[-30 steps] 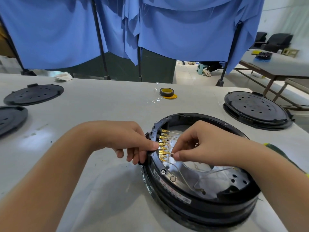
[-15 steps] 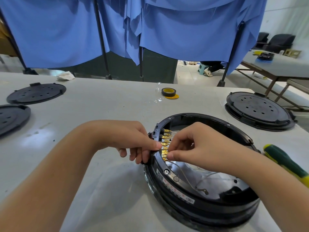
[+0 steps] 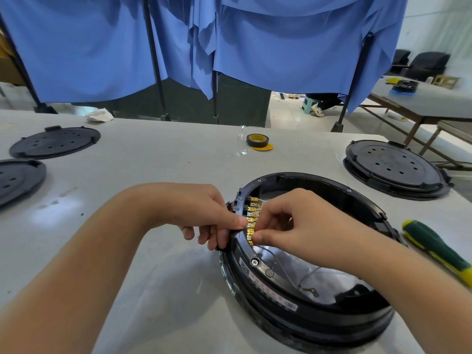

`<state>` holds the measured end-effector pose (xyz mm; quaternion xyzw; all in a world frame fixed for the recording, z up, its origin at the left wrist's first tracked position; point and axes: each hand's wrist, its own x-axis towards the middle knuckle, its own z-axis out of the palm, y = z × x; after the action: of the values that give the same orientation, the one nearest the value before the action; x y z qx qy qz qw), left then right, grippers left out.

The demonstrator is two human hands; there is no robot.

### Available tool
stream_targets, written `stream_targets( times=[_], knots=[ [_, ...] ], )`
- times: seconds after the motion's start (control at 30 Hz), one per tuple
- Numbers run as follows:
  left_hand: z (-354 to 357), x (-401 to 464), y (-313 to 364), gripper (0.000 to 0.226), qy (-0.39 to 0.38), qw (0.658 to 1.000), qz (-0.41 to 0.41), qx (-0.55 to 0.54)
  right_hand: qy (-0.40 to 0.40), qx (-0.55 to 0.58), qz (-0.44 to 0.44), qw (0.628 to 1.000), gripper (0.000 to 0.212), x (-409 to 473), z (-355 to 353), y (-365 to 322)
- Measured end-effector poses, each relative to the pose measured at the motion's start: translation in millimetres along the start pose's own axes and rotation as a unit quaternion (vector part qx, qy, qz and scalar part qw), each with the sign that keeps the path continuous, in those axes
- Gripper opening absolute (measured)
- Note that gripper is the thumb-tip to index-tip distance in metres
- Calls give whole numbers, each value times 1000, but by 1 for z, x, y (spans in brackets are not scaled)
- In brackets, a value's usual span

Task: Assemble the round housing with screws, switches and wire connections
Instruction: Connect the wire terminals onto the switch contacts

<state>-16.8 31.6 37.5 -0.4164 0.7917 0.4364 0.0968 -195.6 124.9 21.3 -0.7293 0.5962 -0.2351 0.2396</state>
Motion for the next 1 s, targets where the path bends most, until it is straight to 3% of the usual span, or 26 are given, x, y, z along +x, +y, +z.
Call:
stream_targets(
  times=[0.53, 0.7, 0.8, 0.87, 0.93, 1.0],
  knots=[
    [-1, -2, 0, 49, 8, 1000, 2, 19, -27, 35, -3, 999, 11, -3, -18, -1],
    [-4, -8, -1, 48, 36, 997, -34, 50, 27, 23, 15, 999, 15, -9, -59, 7],
    [-7, -15, 0, 40, 88, 988, -73, 105, 110, 2, 60, 992, 13, -11, -86, 31],
    [-8, -19, 4, 32, 163, 970, -83, 160, 157, -6, 96, 983, 6, -12, -100, 53],
    [-4, -20, 12, 26, 245, 951, -57, 180, 182, -19, 135, 974, 3, -12, -108, 74],
    [4, -12, 24, 36, 303, 937, 18, 172, 182, -38, 173, 967, 4, -12, -109, 93]
  ],
)
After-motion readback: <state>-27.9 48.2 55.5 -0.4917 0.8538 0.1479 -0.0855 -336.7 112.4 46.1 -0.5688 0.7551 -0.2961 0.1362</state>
